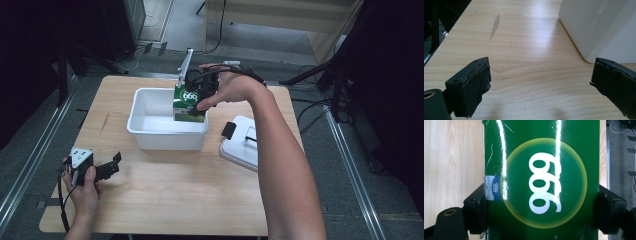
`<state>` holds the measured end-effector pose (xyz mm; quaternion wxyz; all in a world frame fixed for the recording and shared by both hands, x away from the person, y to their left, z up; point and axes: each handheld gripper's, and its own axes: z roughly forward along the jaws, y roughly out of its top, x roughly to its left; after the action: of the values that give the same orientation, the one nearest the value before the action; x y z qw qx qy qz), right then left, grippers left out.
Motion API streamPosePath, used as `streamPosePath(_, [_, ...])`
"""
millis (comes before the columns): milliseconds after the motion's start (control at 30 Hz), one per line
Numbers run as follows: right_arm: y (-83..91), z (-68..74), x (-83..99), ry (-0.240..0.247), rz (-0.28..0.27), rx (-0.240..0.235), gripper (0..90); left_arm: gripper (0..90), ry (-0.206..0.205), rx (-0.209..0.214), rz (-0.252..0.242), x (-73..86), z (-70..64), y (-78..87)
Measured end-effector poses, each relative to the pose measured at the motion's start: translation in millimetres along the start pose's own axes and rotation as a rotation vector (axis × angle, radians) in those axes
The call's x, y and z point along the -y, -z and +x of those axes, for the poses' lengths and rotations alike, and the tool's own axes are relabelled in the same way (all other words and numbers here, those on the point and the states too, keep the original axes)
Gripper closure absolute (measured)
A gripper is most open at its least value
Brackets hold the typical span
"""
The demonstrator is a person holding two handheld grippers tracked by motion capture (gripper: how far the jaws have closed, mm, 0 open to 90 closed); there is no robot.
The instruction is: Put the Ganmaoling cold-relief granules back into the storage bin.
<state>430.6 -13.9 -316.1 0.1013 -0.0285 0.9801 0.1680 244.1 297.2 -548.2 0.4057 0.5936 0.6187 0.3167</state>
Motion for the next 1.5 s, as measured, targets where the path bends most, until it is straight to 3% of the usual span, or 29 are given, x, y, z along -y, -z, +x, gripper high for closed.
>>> streamPosePath(400, [-31.9, -9.0, -8.9, 0.041, 0.01, 0.024, 16.4, 3.2, 0.004, 0.004, -0.004, 0.1, 0.2, -0.4])
streamPosePath(500, [-37.1, -9.4, -9.2, 0.023, 0.018, 0.024, 16.4, 3.2, 0.004, 0.004, -0.004, 0.0, 0.3, -0.4])
streamPosePath(700, [-57.1, -15.5, -7.7, 0.039, 0.019, 0.032, 16.3, 3.2, 0.008, 0.007, -0.005, -0.1, 0.6, -0.7])
streamPosePath(733, [-62.3, -16.2, -6.5, 0.016, 0.034, 0.046, 16.2, 3.2, 0.008, 0.007, -0.005, 0.0, 0.6, -0.7])
streamPosePath(867, [-71.1, -19.8, -2.8, 0.025, 0.03, 0.048, 16.2, 3.2, 0.005, 0.006, -0.002, -0.1, 0.4, -0.6])
streamPosePath(900, [-73.2, -19.6, -1.4, 0.003, 0.046, 0.047, 16.2, 3.2, 0.005, 0.007, -0.002, 0.0, 0.5, -0.6])
streamPosePath(1033, [-84.0, -21.5, 2.5, 0.022, 0.062, 0.064, 16.1, 3.2, 0.005, 0.006, -0.003, 0.0, 0.4, -0.7])
streamPosePath(1067, [-87.7, -20.9, 3.5, 0.0, 0.068, 0.062, 16.1, 3.2, 0.005, 0.006, -0.003, 0.0, 0.4, -0.7])
streamPosePath(1200, [-96.1, -22.5, 4.0, -0.003, 0.066, 0.073, 15.9, 3.2, 0.006, 0.008, -0.003, 0.0, 0.4, -0.6])
streamPosePath(1500, [-114.9, -21.9, 8.1, -0.034, 0.109, 0.055, 15.7, 3.2, 0.01, 0.012, -0.003, 0.0, 0.8, -0.6])
